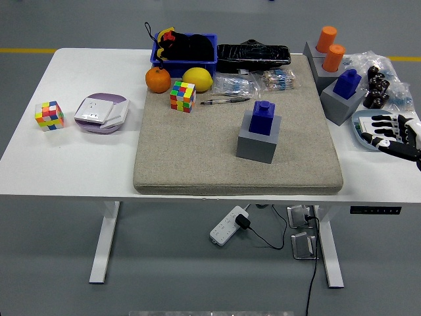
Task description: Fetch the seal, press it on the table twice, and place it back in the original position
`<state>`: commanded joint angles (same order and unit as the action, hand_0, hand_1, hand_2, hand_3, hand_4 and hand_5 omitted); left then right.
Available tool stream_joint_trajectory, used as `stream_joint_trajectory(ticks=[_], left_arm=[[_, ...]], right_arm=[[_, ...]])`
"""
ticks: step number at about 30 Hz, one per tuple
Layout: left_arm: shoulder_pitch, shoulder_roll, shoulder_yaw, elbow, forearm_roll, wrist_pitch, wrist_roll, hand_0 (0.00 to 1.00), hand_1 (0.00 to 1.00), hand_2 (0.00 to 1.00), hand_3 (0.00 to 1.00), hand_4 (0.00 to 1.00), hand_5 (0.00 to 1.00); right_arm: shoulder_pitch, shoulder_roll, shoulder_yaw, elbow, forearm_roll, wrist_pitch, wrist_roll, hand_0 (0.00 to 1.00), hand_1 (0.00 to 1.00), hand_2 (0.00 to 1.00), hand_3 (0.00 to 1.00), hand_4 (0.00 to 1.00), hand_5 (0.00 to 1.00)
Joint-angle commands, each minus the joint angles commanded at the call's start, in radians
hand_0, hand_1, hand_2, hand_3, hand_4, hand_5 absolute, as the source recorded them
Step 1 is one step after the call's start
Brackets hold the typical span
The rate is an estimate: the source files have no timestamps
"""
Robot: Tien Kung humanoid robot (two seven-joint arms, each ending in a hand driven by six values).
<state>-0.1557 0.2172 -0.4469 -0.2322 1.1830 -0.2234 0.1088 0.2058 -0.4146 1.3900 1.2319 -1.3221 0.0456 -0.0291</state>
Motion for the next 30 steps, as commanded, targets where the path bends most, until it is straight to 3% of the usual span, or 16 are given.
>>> stream_joint_trajectory(ticks=[30], left_arm=[[0.003, 0.011, 0.014, -0.003, -0.003, -0.006, -0.007, 0.819, 0.786, 0.748, 0.811, 0.68, 0.346]], right_arm=[[-0.003, 0.005, -0.023, -0.001, 0.01, 0.021, -0.023, 0.863, 0.721, 0.726, 0.718, 0.869, 0.312]])
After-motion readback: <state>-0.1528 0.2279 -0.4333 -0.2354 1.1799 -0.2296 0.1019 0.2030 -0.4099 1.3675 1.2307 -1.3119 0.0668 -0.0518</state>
